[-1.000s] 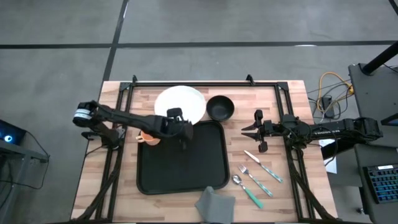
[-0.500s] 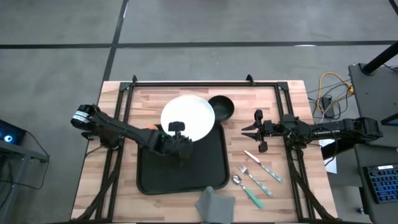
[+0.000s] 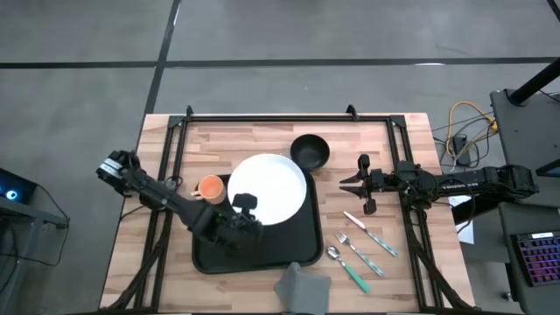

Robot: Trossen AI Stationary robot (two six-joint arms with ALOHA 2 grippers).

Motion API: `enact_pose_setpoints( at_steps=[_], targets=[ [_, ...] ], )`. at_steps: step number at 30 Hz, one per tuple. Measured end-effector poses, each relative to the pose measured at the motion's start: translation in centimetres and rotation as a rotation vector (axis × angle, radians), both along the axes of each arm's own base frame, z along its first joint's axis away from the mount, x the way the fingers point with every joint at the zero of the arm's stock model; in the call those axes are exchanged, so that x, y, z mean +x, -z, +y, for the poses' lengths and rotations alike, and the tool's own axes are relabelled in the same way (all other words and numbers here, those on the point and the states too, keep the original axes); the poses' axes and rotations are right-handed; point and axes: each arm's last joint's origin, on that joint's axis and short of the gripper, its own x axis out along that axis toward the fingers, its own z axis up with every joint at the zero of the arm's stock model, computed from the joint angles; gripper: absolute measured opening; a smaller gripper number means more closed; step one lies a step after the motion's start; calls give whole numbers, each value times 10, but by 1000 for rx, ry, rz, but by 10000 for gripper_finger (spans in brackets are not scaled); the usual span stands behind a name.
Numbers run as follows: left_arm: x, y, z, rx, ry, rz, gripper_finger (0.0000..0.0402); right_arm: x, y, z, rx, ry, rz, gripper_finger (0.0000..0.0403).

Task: Set up tray
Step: Put the white plate on the black tray below the orange mug

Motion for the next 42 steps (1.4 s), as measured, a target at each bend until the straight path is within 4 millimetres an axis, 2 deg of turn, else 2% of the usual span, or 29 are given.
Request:
enact_pose_setpoints(
  at_steps=[15,25,32,37,42],
  targets=[
    [-26,10,-41,-76,140,33,0,0,0,0,0,2,4,68],
    [-45,22,-57,-184,101,69,0,0,1,-1,5,19,8,68],
    [-57,24,-71,-236,87,61,0,0,1,-1,7,19,7,68],
    [-62,31,-75,-277,70,50,0,0,1,-1,8,18,8,68],
    [-67,44,-71,-308,1,77,0,0,1,-1,8,18,8,68]
  ],
)
